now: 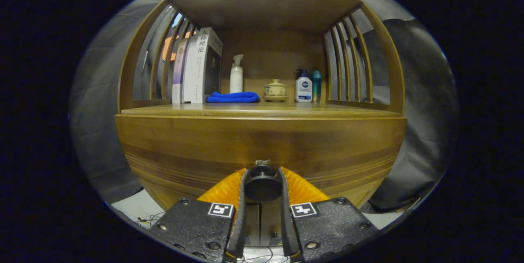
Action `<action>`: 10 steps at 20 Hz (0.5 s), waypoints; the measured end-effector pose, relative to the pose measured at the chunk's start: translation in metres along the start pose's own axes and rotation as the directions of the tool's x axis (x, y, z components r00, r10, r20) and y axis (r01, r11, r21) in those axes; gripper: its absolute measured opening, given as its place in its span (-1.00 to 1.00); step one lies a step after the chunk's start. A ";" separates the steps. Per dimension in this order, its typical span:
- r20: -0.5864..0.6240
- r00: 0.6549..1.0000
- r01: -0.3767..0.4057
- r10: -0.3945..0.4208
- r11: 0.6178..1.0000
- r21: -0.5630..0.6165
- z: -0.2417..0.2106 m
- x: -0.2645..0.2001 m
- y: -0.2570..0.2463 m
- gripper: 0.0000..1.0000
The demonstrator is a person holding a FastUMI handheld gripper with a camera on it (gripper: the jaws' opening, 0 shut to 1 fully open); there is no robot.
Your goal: Pull open the drawer, take out the items inside it, and place them on the countertop above the cabinet.
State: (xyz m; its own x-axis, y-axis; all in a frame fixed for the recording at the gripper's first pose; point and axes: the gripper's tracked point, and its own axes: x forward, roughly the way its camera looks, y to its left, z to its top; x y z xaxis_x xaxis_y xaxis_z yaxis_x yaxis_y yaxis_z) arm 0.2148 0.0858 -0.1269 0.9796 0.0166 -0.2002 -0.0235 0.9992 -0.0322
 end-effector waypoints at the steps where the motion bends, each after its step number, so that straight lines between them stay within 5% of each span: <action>1: -0.001 1.000 -0.001 0.001 1.000 0.000 0.000 -0.005 0.001 -0.25; 10: -0.008 1.000 -0.009 0.009 1.000 -0.004 -0.015 -0.063 -0.002 -0.26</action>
State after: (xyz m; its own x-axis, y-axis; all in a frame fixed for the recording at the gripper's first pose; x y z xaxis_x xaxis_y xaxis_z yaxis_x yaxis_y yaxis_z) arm 0.1506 0.0823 -0.1287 0.9778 0.0249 -0.2080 -0.0328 0.9989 -0.0347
